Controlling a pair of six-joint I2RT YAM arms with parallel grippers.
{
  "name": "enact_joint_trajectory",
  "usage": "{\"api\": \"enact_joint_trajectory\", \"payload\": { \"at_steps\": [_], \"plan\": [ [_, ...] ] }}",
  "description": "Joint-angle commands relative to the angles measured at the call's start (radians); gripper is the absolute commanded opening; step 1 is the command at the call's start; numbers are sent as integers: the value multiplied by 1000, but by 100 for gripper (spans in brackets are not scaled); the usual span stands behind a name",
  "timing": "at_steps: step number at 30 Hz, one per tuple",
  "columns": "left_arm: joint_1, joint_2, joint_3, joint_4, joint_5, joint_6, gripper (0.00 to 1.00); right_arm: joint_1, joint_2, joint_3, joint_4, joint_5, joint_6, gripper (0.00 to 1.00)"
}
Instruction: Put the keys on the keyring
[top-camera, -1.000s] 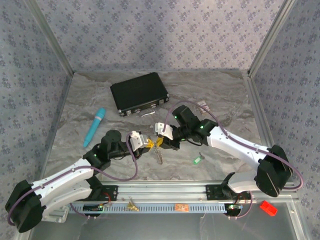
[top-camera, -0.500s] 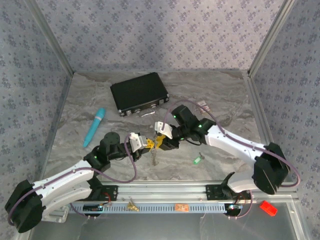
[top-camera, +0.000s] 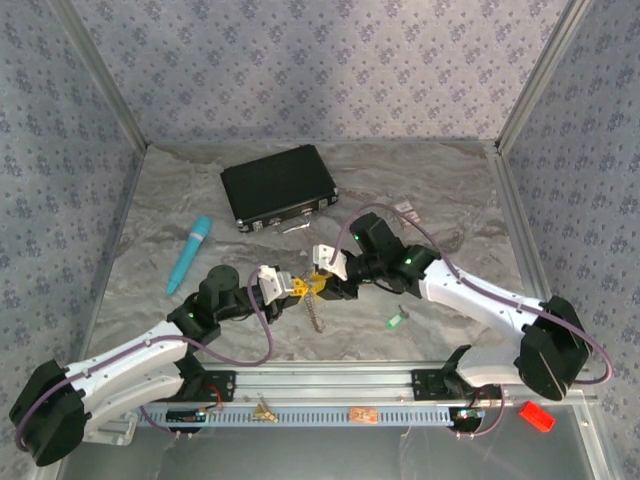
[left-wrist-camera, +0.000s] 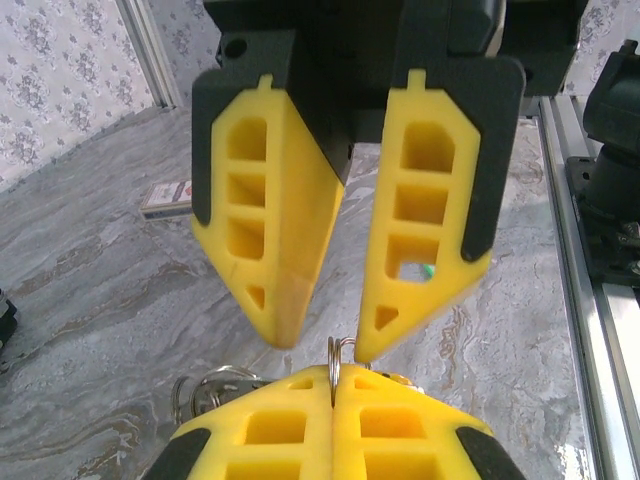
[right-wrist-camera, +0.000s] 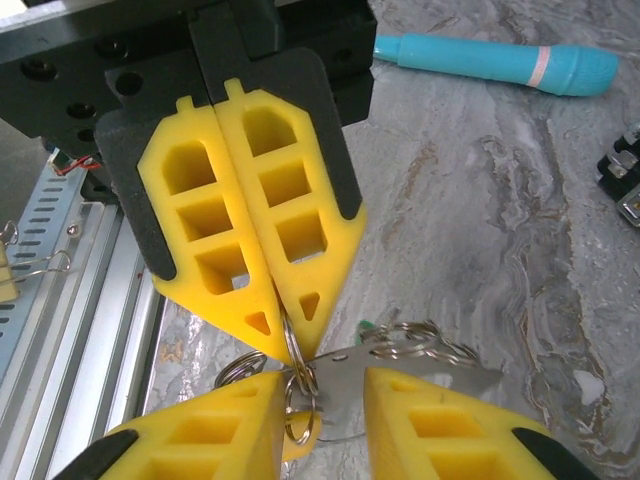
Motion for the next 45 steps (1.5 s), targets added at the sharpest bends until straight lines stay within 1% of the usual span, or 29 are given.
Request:
{"api": "enact_joint_trajectory", "payload": {
  "at_steps": [1,5,8,9,10,11,13,15,18,24,30,32,36,37,38,40,41,43,45],
  "plan": [
    [-6,-10,5,70,24,-16,0,10,22,6,22,-27,4,25],
    [-6,-10,5,74,22,-13,0,14,34,12,32,-28,2,19],
    [-6,-2,9,76,23,-16,0,13,34,12,45,-31,4,3],
    [-6,-2,13,65,17,-15,0,12,31,14,41,-25,1,0],
    [-6,-4,19,51,4,-14,0,14,28,17,32,-12,-5,0],
    [-6,-10,24,30,-13,-13,4,13,25,22,14,0,-13,0],
    [-7,-26,37,-27,-40,-3,19,18,27,53,-64,43,-43,0],
    [-6,-38,56,-96,-54,15,24,27,37,96,-152,89,-82,0],
    [-6,-32,93,-193,-59,35,25,50,69,160,-270,162,-135,0],
    [-6,-7,114,-224,-42,44,22,87,127,256,-381,214,-190,0],
    [-6,13,115,-216,-32,51,18,95,130,270,-388,179,-197,0],
    [-6,19,112,-210,-28,52,13,95,128,270,-380,166,-195,0],
    [-6,20,113,-200,-19,57,0,96,121,265,-369,155,-189,0],
    [-6,19,113,-199,-16,58,0,93,114,254,-354,148,-179,0],
    [-6,18,111,-198,-16,58,0,86,102,239,-321,142,-164,6],
    [-6,16,103,-185,-14,52,0,56,66,187,-244,106,-121,27],
    [-6,14,96,-168,-14,46,0,35,47,146,-190,83,-94,32],
    [-6,15,64,-95,-26,16,0,-6,15,65,-78,21,-36,34],
    [-7,16,35,-29,-36,-13,0,-20,2,25,-12,-24,3,34]
  ]
}}
